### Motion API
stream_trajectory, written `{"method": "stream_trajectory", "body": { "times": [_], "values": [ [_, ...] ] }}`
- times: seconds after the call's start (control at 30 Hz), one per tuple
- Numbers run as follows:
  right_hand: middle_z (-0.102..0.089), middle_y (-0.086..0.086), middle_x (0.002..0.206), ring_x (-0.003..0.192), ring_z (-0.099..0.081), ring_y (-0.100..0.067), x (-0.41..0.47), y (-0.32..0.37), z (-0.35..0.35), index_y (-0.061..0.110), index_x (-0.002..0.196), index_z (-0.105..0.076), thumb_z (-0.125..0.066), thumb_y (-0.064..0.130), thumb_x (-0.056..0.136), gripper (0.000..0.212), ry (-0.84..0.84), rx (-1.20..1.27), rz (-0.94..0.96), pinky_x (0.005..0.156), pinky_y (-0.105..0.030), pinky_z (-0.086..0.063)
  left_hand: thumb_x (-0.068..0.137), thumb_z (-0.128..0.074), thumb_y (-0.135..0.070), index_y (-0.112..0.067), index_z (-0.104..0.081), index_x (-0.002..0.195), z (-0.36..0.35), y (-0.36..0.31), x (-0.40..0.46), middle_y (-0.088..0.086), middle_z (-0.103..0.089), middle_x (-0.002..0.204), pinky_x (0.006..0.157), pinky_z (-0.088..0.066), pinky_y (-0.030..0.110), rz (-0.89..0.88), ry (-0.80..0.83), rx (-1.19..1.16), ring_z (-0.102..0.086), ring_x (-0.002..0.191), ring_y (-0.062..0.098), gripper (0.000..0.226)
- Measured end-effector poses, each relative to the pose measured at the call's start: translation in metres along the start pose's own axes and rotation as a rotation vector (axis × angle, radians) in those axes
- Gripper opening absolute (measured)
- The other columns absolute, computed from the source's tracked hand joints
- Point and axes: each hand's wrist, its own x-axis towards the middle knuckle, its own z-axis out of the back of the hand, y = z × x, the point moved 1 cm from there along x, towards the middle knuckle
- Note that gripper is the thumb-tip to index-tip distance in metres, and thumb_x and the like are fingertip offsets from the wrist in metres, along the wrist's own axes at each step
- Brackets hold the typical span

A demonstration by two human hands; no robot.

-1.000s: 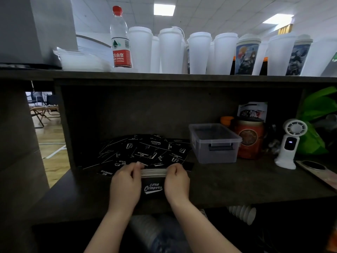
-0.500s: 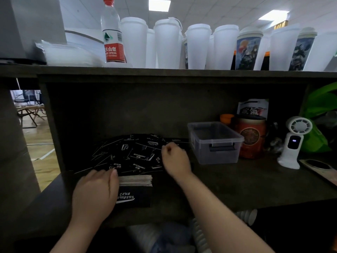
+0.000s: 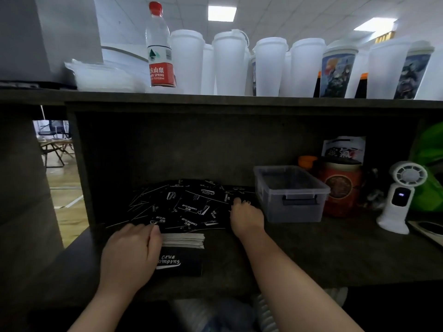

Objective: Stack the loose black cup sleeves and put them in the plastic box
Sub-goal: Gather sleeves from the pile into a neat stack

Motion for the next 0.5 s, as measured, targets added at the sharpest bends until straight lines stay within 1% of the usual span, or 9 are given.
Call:
{"method": "stream_trajectory", "body": {
  "times": [0.1,0.17,0.2,0.23,0.3,0.33,0.4,0.43,0.5],
  "values": [
    [-0.066,-0.011,0.112,0.1,-0.064,-0.027,-0.012,0.0,0.008,0.008,0.126,-0.042,-0.045,0.008,0.095,0.031,-0.061,-0.048,0.019,0.076,-0.035,-0.043,0.093,-0.032,-0.031,-0.02,-0.055,0.06,0.003,-0.001,0.0,-0.007,-0.052,0.056,0.055,-0.032,0.027,0.005,0.015,-0.012,-0.051,0.055,0.018,0.042],
    [-0.068,-0.009,0.106,0.097,-0.065,-0.024,-0.02,-0.002,0.016,0.008,0.121,-0.047,-0.049,0.006,0.092,0.028,-0.167,-0.065,0.01,0.08,-0.034,-0.044,0.094,-0.031,-0.032,-0.02,-0.056,0.061,0.006,-0.002,-0.001,-0.006,-0.054,0.056,0.054,-0.033,0.027,0.012,0.027,-0.014,-0.052,0.056,0.018,0.043],
    [-0.069,-0.007,0.102,0.095,-0.065,-0.023,-0.024,-0.005,0.019,0.01,0.117,-0.052,-0.051,0.008,0.092,0.025,-0.25,-0.021,-0.023,0.083,-0.034,-0.045,0.094,-0.031,-0.031,-0.019,-0.057,0.061,0.005,-0.003,-0.002,-0.005,-0.055,0.057,0.055,-0.033,0.027,0.009,0.026,-0.013,-0.053,0.056,0.019,0.044],
    [-0.07,-0.006,0.098,0.092,-0.064,-0.022,-0.028,-0.009,0.023,0.012,0.113,-0.057,-0.053,0.01,0.093,0.021,-0.349,0.091,-0.083,0.084,-0.034,-0.046,0.094,-0.031,-0.031,-0.018,-0.058,0.061,0.005,-0.004,-0.002,-0.004,-0.056,0.058,0.055,-0.032,0.027,0.009,0.028,-0.01,-0.054,0.058,0.021,0.044],
    [-0.07,-0.004,0.095,0.087,-0.064,-0.017,-0.042,-0.019,0.031,0.013,0.111,-0.066,-0.056,0.012,0.094,0.02,-0.551,0.496,-0.26,0.08,-0.03,-0.05,0.093,-0.032,-0.032,-0.013,-0.064,0.065,0.004,-0.004,-0.003,-0.001,-0.058,0.067,0.057,-0.034,0.027,0.03,0.025,-0.01,-0.054,0.067,0.021,0.047],
    [-0.07,-0.003,0.098,0.087,-0.063,-0.012,-0.049,-0.023,0.033,0.014,0.11,-0.067,-0.056,0.012,0.094,0.02,-0.604,0.697,-0.338,0.076,-0.024,-0.049,0.093,-0.032,-0.033,-0.011,-0.068,0.07,0.003,-0.004,-0.004,-0.001,-0.059,0.074,0.057,-0.035,0.027,0.052,0.02,-0.019,-0.053,0.073,0.019,0.049],
    [-0.068,0.005,0.099,0.085,-0.056,-0.001,-0.065,-0.027,0.037,0.018,0.108,-0.068,-0.058,0.012,0.094,0.018,-0.584,0.973,-0.402,0.07,-0.014,-0.042,0.093,-0.032,-0.037,-0.007,-0.071,0.078,0.002,-0.002,-0.004,0.0,-0.058,0.089,0.058,-0.037,0.027,0.083,0.022,-0.047,-0.049,0.084,0.016,0.051],
    [-0.066,0.011,0.095,0.083,-0.055,0.004,-0.073,-0.025,0.038,0.021,0.106,-0.068,-0.059,0.013,0.094,0.017,-0.52,1.065,-0.387,0.068,-0.01,-0.04,0.093,-0.033,-0.038,-0.008,-0.072,0.083,0.002,-0.002,-0.004,0.0,-0.056,0.096,0.059,-0.038,0.028,0.087,0.023,-0.066,-0.048,0.088,0.016,0.05],
    [-0.064,0.016,0.09,0.082,-0.059,0.003,-0.084,-0.016,0.037,0.024,0.101,-0.069,-0.059,0.015,0.094,0.015,-0.307,1.2,-0.279,0.068,-0.01,-0.044,0.092,-0.034,-0.04,-0.011,-0.068,0.101,0.005,-0.005,-0.004,0.002,-0.053,0.11,0.064,-0.042,0.03,0.089,0.017,-0.119,-0.047,0.098,0.019,0.045]
  ]
}}
